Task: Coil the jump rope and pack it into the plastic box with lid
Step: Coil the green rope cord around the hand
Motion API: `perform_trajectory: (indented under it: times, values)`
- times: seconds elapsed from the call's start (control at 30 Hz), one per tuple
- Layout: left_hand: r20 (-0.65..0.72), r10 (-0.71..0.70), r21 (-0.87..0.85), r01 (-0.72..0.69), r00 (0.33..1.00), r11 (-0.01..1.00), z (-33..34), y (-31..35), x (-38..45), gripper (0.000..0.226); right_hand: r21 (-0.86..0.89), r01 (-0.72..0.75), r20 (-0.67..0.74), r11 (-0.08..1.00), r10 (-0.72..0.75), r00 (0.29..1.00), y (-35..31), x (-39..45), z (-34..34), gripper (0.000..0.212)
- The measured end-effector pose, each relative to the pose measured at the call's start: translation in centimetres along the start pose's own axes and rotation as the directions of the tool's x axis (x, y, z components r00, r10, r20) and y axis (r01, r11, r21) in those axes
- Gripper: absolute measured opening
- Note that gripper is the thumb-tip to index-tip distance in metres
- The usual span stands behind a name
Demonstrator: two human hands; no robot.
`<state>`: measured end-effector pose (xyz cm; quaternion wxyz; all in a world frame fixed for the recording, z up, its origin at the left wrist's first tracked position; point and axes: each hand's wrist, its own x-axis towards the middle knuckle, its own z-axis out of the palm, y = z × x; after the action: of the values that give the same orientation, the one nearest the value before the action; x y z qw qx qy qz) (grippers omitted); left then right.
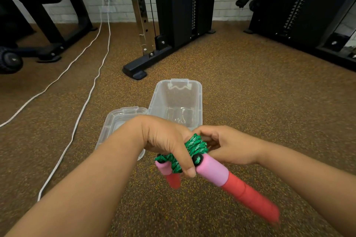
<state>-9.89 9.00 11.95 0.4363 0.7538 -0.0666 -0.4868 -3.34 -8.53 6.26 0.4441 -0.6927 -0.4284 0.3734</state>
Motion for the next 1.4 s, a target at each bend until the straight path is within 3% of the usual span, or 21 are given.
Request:
perform_trajectory:
  times: [0.1, 0.23, 0.4, 0.47, 0.53, 0.67, 0.73, 0.8, 0.87, 0.97, 1.03, 1.2, 1.3, 1.4]
  values:
    - [-0.140, 0.039, 0.041, -0.034, 0.989, 0.999, -0.1, 0.7, 0.2, 0.018, -0.206, 0.089, -0.169, 0.974, -0.125, 0.978, 0.3, 0.3, 0.0, 0.031]
    - [-0.363, 0.081, 0.214, -0.001, 0.928, 0.977, -0.2, 1.4, 0.6, 0.033, -0.424, 0.094, -0.290, 0.901, -0.234, 0.928, 0.4, 0.6, -0.7, 0.028]
    - [-0.678, 0.193, 0.263, -0.010, 0.709, 0.965, 0.3, 1.7, 1.7, 0.028, -0.488, 0.086, -0.427, 0.869, -0.324, 0.844, -0.3, 1.1, -2.1, 0.035]
    - [-0.733, 0.285, 0.397, 0.049, 0.617, 0.916, 0.4, 1.7, 2.1, 0.023, -0.522, 0.070, -0.439, 0.850, -0.338, 0.832, -0.7, 1.2, -2.6, 0.036]
    - [-0.747, 0.334, 0.424, 0.025, 0.575, 0.906, 0.5, 1.8, 2.3, 0.020, -0.561, 0.051, -0.425, 0.826, -0.340, 0.839, -1.0, 1.1, -3.0, 0.036]
    - [-0.717, 0.323, 0.431, 0.029, 0.618, 0.902, -0.2, 1.9, 2.0, 0.021, -0.491, 0.085, -0.389, 0.867, -0.305, 0.869, -0.9, 1.2, -3.3, 0.040]
    - [-0.666, 0.264, 0.401, 0.037, 0.698, 0.915, -0.4, 1.6, 1.9, 0.017, -0.173, 0.100, -0.306, 0.980, -0.150, 0.940, -0.7, 1.3, -2.9, 0.049]
    - [-0.602, 0.223, 0.397, 0.044, 0.766, 0.917, -0.5, 1.3, 2.1, 0.009, 0.184, 0.083, -0.225, 0.979, -0.040, 0.973, -0.5, 0.8, -2.5, 0.057]
    - [-0.564, 0.183, 0.401, 0.074, 0.805, 0.913, -0.6, 1.1, 2.3, 0.005, 0.307, 0.062, -0.141, 0.950, -0.019, 0.990, -0.6, 0.3, -2.3, 0.064]
    - [-0.528, 0.083, 0.397, 0.160, 0.845, 0.904, -0.9, 1.4, 1.9, 0.005, 0.021, 0.066, -0.061, 0.998, -0.065, 0.996, -0.8, 0.4, -1.4, 0.087]
    - [-0.509, 0.015, 0.374, 0.205, 0.861, 0.905, -1.2, 1.6, 1.5, 0.015, -0.178, 0.051, -0.143, 0.983, -0.077, 0.987, -0.4, 0.8, -0.7, 0.093]
    - [-0.513, -0.033, 0.297, 0.213, 0.858, 0.931, -1.5, 1.0, 1.1, 0.023, -0.370, 0.017, -0.237, 0.929, -0.112, 0.965, -0.7, 0.7, -0.1, 0.066]
    - [-0.597, -0.011, 0.251, 0.200, 0.802, 0.947, -1.6, 0.8, 0.9, 0.023, -0.477, -0.035, -0.304, 0.878, -0.127, 0.944, -0.7, 0.9, -0.2, 0.051]
    - [-0.648, 0.030, 0.255, 0.180, 0.761, 0.950, -1.4, 1.0, 1.3, 0.023, -0.459, -0.024, -0.357, 0.888, -0.159, 0.921, -0.1, 1.2, -0.3, 0.045]
